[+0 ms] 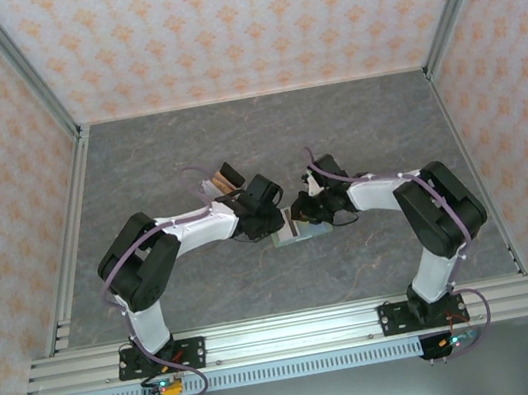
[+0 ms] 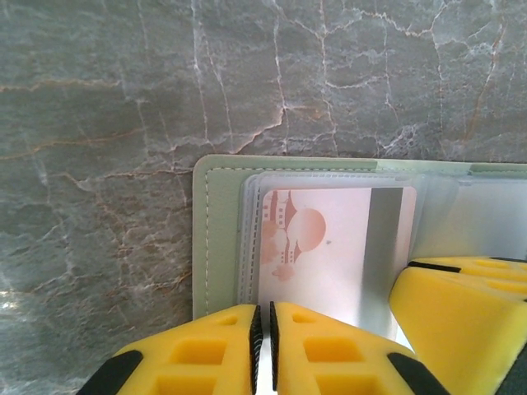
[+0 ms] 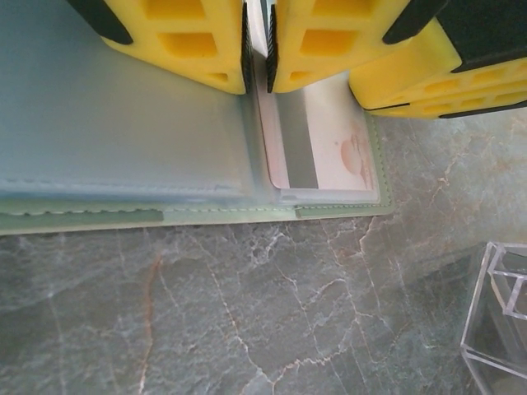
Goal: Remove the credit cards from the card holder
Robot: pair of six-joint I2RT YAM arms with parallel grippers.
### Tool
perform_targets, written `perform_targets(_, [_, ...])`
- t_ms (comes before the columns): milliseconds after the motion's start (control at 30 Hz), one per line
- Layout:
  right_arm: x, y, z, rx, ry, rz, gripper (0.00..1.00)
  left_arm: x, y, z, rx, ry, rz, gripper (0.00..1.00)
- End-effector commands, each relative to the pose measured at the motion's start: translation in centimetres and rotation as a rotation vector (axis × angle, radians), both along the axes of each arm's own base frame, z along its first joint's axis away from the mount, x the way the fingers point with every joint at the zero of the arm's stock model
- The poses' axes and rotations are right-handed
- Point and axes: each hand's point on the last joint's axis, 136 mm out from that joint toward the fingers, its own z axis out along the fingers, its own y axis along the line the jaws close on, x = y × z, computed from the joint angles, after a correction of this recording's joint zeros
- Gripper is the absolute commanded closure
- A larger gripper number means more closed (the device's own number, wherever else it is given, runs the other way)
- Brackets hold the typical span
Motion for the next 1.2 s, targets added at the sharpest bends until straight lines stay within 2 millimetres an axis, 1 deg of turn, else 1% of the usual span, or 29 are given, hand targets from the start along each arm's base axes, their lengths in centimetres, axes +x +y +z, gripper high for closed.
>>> perform_targets(0, [-0.5,2.0,0.7,0.108,-0.015,0.064,0.85,-0.6,0.9,-2.4,0.081,0.040,-0.015,0.87])
perform_targets(167, [0.1,2.2,1.3,0.140,-0.049,0.059,0.90,-0.6,1.0,-2.6,0.091,0.040,-0.018,0.88])
perform_targets(333, [0.7,1.3,1.6,0.153,-0.066,0.024,0.93,-0.8,1.4,-2.7,0.113,0.045,-0.021,0.89])
perform_targets(500, [0.9,0.9,1.9,0.158,-0.084,0.019,0.99,-0.6,1.4,-2.2,0.111,0.033,-0.024,0.87])
perform_targets(633, [1.0,0.9,2.1,0.162,-0.098,0.017,1.00,-0.2,1.0,-1.3,0.093,0.014,-0.029,0.81])
perform_targets(733, [1.1,0.6,2.1,0.150,-0.109,0.004,1.00,0.2,0.7,-0.2,0.078,-0.010,-0.035,0.78])
perform_targets(933, [1.3,-0.1,2.5,0.124,-0.144,-0.021,1.00,0.7,0.5,1.7,0.063,-0.053,-0.042,0.77])
perform_targets(1033, [1.0,-0.5,2.5,0.103,-0.146,-0.024,1.00,0.8,0.8,2.2,0.069,-0.065,-0.036,0.77])
perform_targets(1167, [0.6,-0.9,2.0,0.065,-0.125,-0.011,1.00,0.8,1.1,2.4,0.068,-0.068,-0.020,0.77])
